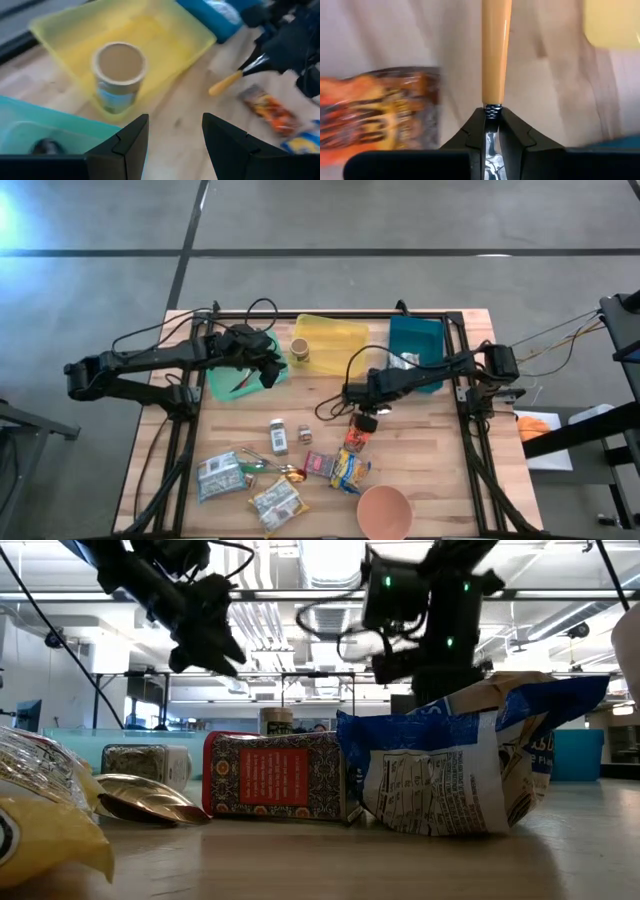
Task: Pick & Place Food Item
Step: Put the yellow spoon into the green bin
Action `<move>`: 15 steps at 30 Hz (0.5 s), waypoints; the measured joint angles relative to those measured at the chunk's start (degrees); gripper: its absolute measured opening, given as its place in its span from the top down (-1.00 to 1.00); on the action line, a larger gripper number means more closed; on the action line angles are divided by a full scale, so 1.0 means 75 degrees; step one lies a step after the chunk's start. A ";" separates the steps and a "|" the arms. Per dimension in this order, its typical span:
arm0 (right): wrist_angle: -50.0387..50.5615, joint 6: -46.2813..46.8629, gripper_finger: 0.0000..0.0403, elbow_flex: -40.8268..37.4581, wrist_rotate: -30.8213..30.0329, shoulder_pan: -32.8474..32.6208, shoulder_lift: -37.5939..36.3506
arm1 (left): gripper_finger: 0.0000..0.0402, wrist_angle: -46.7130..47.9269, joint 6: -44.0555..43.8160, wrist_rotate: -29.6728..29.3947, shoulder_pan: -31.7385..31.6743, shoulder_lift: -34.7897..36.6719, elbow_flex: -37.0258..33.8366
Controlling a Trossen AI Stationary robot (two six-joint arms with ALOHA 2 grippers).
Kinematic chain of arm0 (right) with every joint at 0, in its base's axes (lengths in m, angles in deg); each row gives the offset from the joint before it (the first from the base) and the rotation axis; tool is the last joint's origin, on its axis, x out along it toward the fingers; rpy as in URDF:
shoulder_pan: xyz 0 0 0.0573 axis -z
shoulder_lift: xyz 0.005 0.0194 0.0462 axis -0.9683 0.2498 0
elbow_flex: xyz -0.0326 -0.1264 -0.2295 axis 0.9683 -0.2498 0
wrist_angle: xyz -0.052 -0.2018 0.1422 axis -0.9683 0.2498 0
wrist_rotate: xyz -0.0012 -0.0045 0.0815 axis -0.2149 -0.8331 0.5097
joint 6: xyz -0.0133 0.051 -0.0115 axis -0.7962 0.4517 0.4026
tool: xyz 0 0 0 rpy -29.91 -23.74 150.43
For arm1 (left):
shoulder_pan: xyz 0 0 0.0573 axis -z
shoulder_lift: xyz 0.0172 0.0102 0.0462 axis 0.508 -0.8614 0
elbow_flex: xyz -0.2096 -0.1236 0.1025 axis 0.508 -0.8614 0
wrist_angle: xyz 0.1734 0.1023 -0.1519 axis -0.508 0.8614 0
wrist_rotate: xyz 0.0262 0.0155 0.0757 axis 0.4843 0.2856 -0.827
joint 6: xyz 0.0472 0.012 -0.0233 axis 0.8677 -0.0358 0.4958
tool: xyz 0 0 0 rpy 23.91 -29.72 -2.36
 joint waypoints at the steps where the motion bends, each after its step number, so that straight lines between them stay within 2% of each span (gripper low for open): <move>1: 0.0016 -0.0258 0.87 0.0088 0.0000 -0.0124 0.0000 | 0.05 -0.0008 -0.0053 0.0187 0.0000 0.0000 0.0013; 5: 0.0012 -0.1573 0.87 0.0574 -0.0024 -0.0607 -0.0003 | 0.05 -0.0030 -0.0083 0.1201 0.0000 0.0000 0.0023; 10: 0.0001 -0.2694 0.87 0.1318 -0.0733 -0.0993 -0.0004 | 0.05 -0.0023 -0.0181 0.2629 0.0133 -0.0001 0.0023; 15: -0.0006 -0.3203 0.87 0.1923 -0.0819 -0.0991 -0.0020 | 0.05 -0.0015 -0.0305 0.2863 0.0721 -0.0268 0.0131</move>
